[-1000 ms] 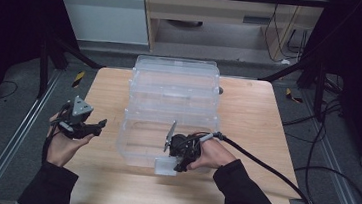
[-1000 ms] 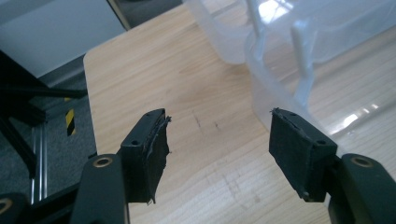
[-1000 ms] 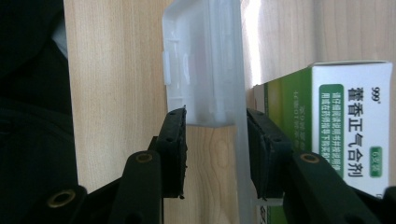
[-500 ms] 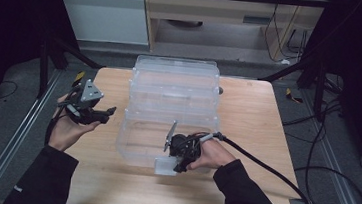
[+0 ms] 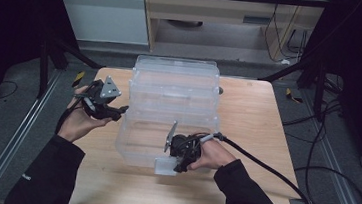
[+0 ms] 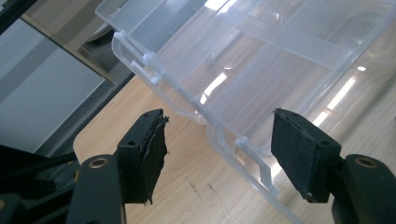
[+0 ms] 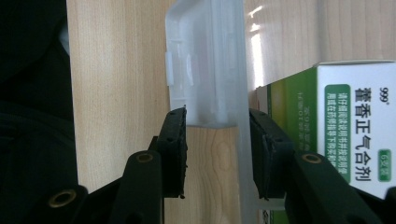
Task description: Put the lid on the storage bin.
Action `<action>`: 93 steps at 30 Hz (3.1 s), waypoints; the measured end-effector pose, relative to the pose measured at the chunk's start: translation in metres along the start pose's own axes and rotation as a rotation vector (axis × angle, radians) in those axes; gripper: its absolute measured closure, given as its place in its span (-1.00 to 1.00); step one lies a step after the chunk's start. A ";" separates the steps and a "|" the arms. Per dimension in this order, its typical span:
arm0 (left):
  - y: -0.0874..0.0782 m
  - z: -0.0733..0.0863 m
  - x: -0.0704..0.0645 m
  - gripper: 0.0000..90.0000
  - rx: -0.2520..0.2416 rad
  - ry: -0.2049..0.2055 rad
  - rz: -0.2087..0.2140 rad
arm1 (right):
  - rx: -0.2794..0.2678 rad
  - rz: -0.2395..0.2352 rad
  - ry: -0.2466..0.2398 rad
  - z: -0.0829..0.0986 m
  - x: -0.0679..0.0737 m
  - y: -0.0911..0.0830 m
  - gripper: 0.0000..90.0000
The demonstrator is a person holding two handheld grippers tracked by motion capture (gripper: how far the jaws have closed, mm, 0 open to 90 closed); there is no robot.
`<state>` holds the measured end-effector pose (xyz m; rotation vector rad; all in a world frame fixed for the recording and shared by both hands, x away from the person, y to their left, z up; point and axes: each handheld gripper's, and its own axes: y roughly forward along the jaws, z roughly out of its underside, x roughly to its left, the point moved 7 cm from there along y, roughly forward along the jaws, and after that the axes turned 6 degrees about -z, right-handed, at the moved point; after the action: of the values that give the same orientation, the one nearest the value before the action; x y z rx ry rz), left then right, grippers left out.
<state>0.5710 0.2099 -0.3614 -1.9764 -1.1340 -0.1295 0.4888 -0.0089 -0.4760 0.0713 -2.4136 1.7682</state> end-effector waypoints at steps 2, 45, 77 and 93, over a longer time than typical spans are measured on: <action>0.002 -0.005 0.001 -0.23 0.000 0.014 0.005 | 0.001 0.004 -0.004 0.000 0.001 0.000 0.36; 0.047 -0.073 -0.006 -0.18 0.060 0.380 0.032 | 0.000 0.019 -0.007 0.001 0.002 -0.001 0.36; 0.072 -0.085 -0.024 0.05 0.125 0.576 0.048 | -0.005 0.017 -0.005 0.001 0.002 -0.001 0.36; 0.081 -0.082 -0.030 0.40 0.156 0.661 0.061 | -0.014 0.022 -0.016 0.001 0.002 -0.001 0.37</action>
<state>0.6387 0.1126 -0.3714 -1.6377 -0.6282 -0.5950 0.4866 -0.0098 -0.4755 0.0579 -2.4466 1.7657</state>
